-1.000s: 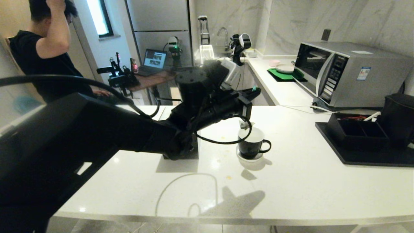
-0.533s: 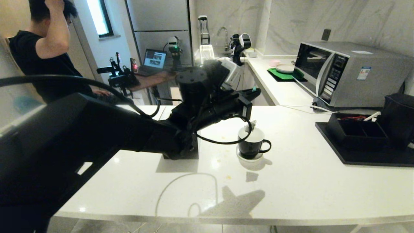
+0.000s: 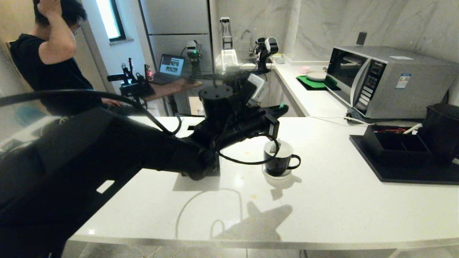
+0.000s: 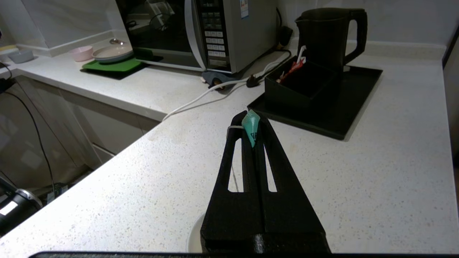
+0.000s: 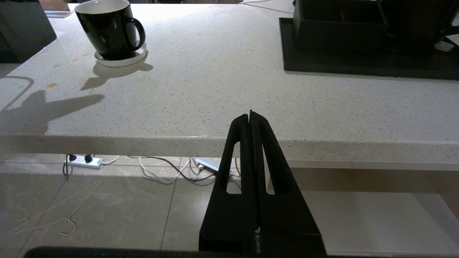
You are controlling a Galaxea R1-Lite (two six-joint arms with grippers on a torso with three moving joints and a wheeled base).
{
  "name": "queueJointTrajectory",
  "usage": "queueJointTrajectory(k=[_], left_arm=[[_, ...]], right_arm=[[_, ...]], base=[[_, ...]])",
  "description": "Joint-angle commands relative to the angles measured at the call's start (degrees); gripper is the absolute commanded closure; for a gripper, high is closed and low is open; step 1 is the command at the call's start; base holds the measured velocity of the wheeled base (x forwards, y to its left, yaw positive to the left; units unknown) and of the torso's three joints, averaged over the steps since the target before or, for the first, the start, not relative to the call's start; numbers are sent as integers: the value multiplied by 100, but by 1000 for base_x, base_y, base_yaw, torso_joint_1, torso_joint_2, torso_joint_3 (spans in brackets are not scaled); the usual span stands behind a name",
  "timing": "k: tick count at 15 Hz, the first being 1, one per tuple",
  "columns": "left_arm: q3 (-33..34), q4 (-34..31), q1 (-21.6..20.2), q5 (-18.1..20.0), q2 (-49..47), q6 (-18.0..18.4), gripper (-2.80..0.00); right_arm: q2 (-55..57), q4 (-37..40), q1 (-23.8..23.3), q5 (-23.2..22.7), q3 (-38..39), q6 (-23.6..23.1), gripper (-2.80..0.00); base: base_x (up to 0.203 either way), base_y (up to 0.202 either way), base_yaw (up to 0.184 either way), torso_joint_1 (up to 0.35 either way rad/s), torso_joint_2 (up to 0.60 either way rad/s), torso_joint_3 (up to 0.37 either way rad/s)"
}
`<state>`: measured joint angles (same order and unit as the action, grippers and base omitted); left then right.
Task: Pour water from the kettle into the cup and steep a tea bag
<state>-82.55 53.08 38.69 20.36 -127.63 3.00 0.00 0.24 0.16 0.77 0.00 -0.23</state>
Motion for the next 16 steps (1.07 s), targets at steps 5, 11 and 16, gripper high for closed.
queueJointTrajectory(k=[5, 11, 16], left_arm=[[11, 62, 6, 3, -260, -1, 0], [74, 70, 41, -41, -512, 8, 0], [423, 189, 77, -50, -654, 8, 0]], right_arm=[[0, 2, 2, 2, 0, -4, 0], [0, 2, 2, 2, 0, -4, 0], [0, 2, 2, 2, 0, -4, 0]], base=[[0, 0, 0, 0, 0, 0], [0, 0, 0, 0, 0, 0], [0, 0, 0, 0, 0, 0]])
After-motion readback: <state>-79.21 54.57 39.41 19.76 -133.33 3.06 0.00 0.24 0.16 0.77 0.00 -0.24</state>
